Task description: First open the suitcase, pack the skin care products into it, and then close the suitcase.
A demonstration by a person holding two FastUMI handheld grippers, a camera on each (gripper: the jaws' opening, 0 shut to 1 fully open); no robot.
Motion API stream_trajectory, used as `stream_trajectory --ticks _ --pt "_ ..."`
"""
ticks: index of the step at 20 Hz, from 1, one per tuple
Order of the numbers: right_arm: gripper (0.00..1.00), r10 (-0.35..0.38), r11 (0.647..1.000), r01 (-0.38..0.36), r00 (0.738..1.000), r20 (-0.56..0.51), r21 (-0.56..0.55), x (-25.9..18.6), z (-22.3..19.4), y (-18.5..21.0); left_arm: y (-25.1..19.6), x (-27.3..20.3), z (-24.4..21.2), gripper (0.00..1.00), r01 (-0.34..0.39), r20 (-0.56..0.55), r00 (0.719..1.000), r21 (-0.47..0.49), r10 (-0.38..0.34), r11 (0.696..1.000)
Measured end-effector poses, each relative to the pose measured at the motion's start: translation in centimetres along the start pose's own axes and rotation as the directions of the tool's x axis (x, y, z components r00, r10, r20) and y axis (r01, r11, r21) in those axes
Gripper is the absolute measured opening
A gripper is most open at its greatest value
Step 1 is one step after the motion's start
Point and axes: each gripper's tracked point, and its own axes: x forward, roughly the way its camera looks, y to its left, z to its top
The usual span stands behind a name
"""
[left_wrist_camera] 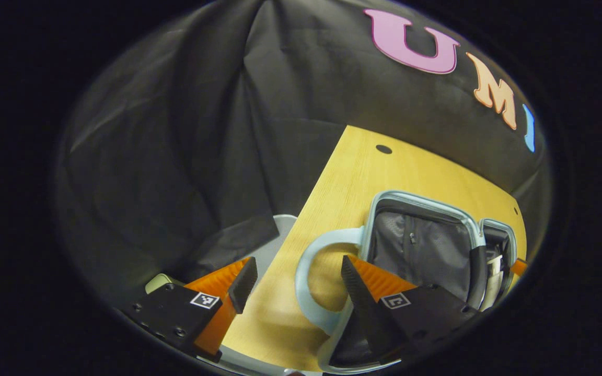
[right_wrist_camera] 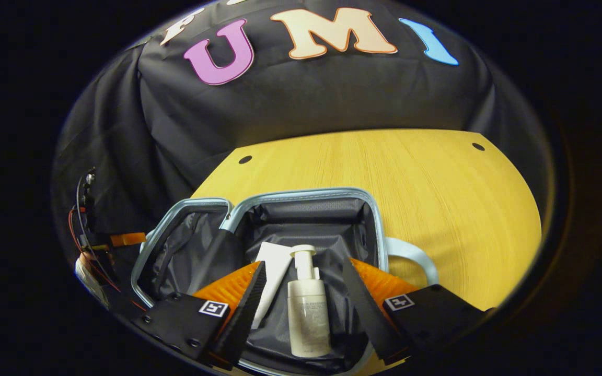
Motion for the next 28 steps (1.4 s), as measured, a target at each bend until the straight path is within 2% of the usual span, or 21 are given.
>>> stream_trajectory --ticks 1,2,4,6,7,10,14,16,20,25,28 --pt "0.85 -0.003 1.0 0.003 1.0 0.006 -0.002 -0.1 0.2 0.1 0.3 0.8 -0.6 0.96 -0.005 -0.034 0.999 0.008 0.005 1.0" --pt "0.93 -0.007 1.0 0.007 1.0 0.01 0.0 -0.2 0.4 0.2 0.5 1.7 -1.1 0.96 -0.006 -0.057 0.998 0.019 0.007 1.0" --pt "0.93 -0.008 1.0 0.008 1.0 0.015 0.003 -0.3 0.6 0.7 0.3 3.1 -2.3 0.94 0.027 -0.11 0.994 0.032 -0.023 0.999" --pt "0.93 -0.005 1.0 0.005 1.0 0.017 -0.012 -0.3 0.7 1.3 -0.5 3.7 -3.1 0.72 0.084 -0.161 0.983 0.0 -0.083 0.996" --pt "0.93 -0.002 1.0 0.002 1.0 0.016 -0.021 -0.3 0.5 1.5 -1.2 3.8 -2.9 0.61 0.103 -0.147 0.984 -0.024 -0.105 0.994" --pt "0.93 0.01 0.999 -0.009 1.0 0.025 -0.033 -0.8 0.8 2.0 -1.2 3.9 -2.9 0.12 0.077 -0.143 0.987 -0.003 -0.076 0.997" --pt "0.93 0.028 0.998 -0.025 0.998 0.063 -0.05 -1.9 2.0 1.9 -2.3 1.1 -0.2 0.01 0.071 -0.079 0.995 0.053 -0.066 0.996" --pt "0.93 0.054 0.997 -0.048 0.995 0.086 -0.067 -2.2 2.9 2.4 -2.8 -1.1 2.1 0.01 0.074 -0.025 0.997 0.078 -0.072 0.994" --pt "0.93 0.101 0.991 -0.085 0.982 0.158 -0.104 -4.0 5.1 2.5 -5.2 -6.8 5.9 0.0 0.107 0.062 0.992 0.054 -0.111 0.993" --pt "0.93 0.165 0.978 -0.128 0.959 0.229 -0.168 -6.7 7.4 1.5 -9.8 -12.9 8.3 0.02 0.123 0.164 0.976 0.109 -0.14 0.986" --pt "0.93 0.182 0.973 -0.135 0.948 0.26 -0.189 -8.8 8.2 -0.3 -13.0 -15.9 9.1 0.0 0.135 0.216 0.964 0.114 -0.158 0.984"
